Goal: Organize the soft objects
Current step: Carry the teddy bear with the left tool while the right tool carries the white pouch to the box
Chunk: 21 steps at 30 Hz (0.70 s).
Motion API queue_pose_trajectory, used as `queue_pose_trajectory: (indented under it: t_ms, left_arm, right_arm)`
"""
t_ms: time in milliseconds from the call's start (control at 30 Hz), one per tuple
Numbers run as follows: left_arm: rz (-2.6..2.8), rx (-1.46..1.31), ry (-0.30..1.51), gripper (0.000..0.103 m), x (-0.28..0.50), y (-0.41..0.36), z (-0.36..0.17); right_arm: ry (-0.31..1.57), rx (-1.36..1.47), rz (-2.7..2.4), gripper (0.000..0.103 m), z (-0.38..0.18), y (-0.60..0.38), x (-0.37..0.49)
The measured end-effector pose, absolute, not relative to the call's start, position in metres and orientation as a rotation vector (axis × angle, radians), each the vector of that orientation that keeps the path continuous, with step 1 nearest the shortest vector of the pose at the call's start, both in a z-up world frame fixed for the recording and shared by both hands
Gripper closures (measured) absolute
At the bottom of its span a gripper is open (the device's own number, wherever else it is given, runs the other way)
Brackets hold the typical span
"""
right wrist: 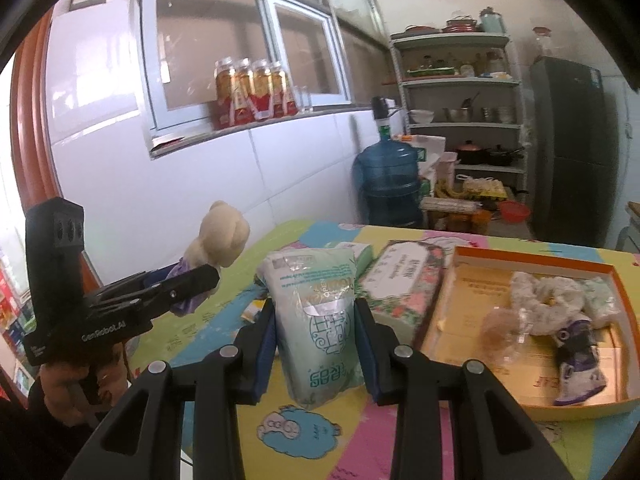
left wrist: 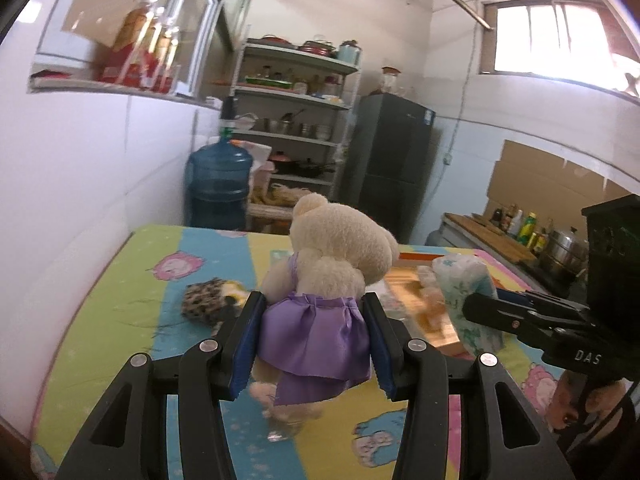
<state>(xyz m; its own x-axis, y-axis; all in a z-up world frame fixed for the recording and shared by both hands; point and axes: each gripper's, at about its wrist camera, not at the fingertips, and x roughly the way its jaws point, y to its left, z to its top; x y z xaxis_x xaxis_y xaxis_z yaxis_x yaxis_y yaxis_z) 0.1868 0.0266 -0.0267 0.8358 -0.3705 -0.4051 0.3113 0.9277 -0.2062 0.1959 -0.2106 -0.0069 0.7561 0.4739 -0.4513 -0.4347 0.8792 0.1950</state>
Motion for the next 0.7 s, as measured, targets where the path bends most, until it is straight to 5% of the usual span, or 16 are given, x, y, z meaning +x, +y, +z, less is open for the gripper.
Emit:
queue_pose_trajectory:
  t_ms: [700]
  left_arm:
    - [-0.551,-0.089,0.486,0.053,0.204,-0.080,-0.027]
  right_arm:
    - [0.456,0.160,0.299,0.066,-0.003,-0.311,0.186]
